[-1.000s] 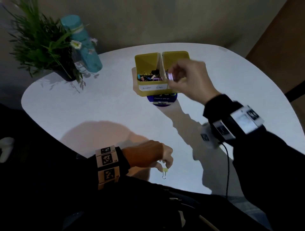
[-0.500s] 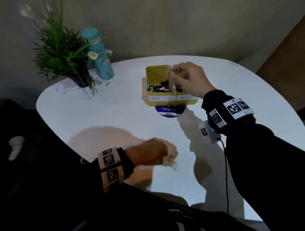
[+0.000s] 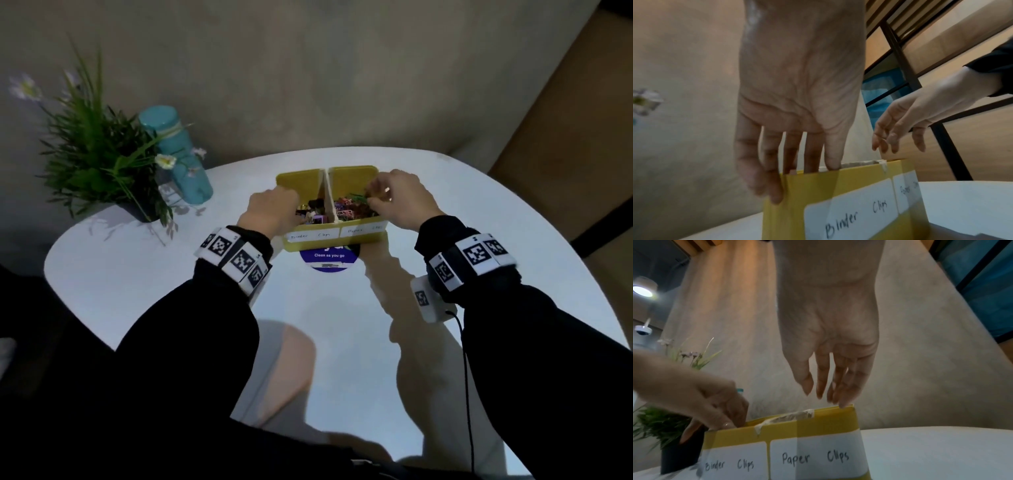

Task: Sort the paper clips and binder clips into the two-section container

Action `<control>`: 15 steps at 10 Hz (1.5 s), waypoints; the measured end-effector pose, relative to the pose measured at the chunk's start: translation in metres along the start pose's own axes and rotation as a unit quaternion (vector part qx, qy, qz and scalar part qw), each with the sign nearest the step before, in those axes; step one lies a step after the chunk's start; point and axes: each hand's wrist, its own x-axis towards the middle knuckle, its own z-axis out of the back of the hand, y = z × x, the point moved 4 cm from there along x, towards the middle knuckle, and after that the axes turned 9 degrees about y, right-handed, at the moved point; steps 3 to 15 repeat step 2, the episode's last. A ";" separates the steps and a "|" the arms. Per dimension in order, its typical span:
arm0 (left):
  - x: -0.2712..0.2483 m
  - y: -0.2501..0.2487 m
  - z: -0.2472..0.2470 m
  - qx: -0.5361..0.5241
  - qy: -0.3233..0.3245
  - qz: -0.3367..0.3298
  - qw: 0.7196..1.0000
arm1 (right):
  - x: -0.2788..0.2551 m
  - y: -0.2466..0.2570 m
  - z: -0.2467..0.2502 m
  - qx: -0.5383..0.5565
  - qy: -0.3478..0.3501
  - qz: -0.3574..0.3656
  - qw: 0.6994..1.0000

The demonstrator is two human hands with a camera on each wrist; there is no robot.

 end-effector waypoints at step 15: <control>-0.042 0.012 -0.030 -0.174 -0.110 -0.058 0.977 | -0.012 -0.012 0.011 0.083 0.069 0.010 0.994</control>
